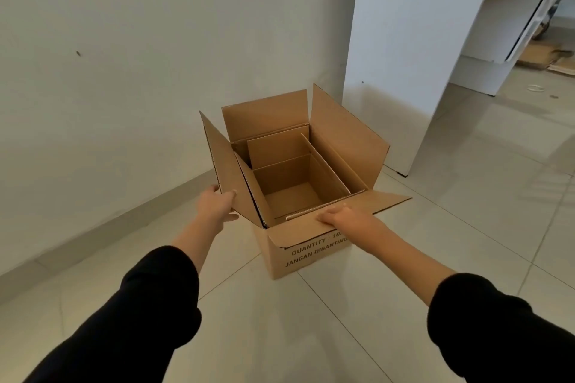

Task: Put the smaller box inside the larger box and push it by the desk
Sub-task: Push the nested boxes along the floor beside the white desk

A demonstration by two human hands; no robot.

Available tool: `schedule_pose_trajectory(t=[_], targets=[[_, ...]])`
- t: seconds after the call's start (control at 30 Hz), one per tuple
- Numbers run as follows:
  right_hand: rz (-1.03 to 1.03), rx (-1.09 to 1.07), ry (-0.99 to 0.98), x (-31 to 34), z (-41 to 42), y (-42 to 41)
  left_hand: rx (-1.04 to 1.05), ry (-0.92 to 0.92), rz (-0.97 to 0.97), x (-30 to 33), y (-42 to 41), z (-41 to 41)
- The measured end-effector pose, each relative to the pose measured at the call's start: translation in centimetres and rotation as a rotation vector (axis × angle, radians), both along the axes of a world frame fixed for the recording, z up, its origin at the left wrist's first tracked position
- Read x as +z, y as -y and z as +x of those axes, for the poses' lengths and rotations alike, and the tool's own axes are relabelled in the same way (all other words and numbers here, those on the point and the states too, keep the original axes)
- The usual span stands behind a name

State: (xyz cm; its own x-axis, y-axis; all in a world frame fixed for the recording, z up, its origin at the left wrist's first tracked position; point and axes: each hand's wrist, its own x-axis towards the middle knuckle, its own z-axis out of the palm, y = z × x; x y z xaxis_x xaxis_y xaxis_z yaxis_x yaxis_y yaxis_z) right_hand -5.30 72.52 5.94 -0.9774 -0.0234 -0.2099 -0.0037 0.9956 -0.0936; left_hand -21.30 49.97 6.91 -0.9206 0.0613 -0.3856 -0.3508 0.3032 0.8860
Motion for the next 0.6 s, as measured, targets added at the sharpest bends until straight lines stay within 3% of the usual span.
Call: schedule_pose_trajectory(t=[0.47,0.6], targets=[[0.191,-0.035,0.175,4.5,-9.1,-6.6,-0.039,-0.002,0.094,0.4,-5.9,-5.0],[0.176,-0.033,0.245,5.7,-10.4,-7.7,-0.09,-0.02,-0.008,0.5,-6.8,-4.6]])
